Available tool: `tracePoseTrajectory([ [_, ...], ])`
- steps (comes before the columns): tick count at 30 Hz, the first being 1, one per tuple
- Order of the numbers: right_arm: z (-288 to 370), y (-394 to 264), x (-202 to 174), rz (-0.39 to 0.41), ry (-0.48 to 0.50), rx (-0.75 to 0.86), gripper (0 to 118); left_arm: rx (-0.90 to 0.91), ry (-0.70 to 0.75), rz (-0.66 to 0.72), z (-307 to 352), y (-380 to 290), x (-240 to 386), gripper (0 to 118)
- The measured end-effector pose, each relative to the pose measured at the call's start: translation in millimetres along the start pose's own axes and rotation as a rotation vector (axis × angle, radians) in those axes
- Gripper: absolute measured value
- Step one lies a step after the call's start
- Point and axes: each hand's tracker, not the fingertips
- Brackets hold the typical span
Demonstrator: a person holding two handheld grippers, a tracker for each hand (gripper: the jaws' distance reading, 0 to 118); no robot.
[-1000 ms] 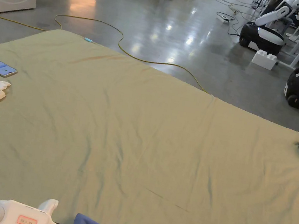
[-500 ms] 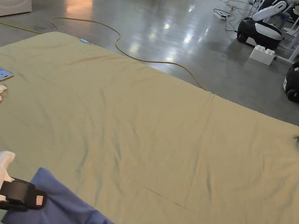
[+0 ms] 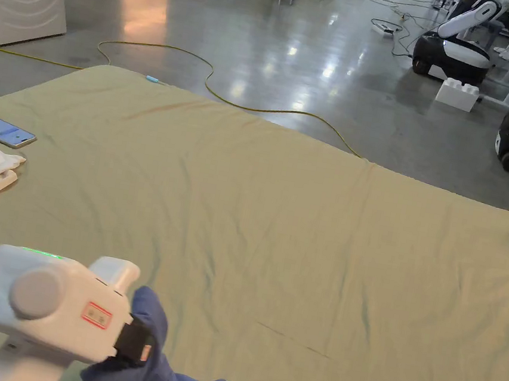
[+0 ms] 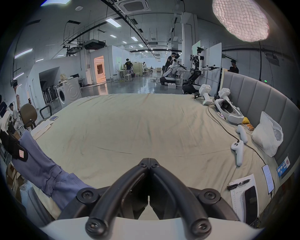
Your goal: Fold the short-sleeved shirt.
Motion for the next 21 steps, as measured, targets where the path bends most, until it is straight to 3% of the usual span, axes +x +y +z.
tracePoseTrajectory([
  [7,0,-7,8,-0.015,-0.013,-0.011,0,-0.098,-0.046,-0.088,-53,-7,63,14],
  [18,9,-12,22,-0.029,-0.043,-0.025,0,-0.203,-0.017,-0.082,-137,-34,115,14],
  [19,10,-13,23,-0.03,-0.045,-0.026,0,-0.203,-0.014,-0.076,-141,-35,114,18],
  [21,10,-13,25,-0.031,-0.049,-0.026,0,-0.218,-0.062,-0.049,-141,-35,110,45],
])
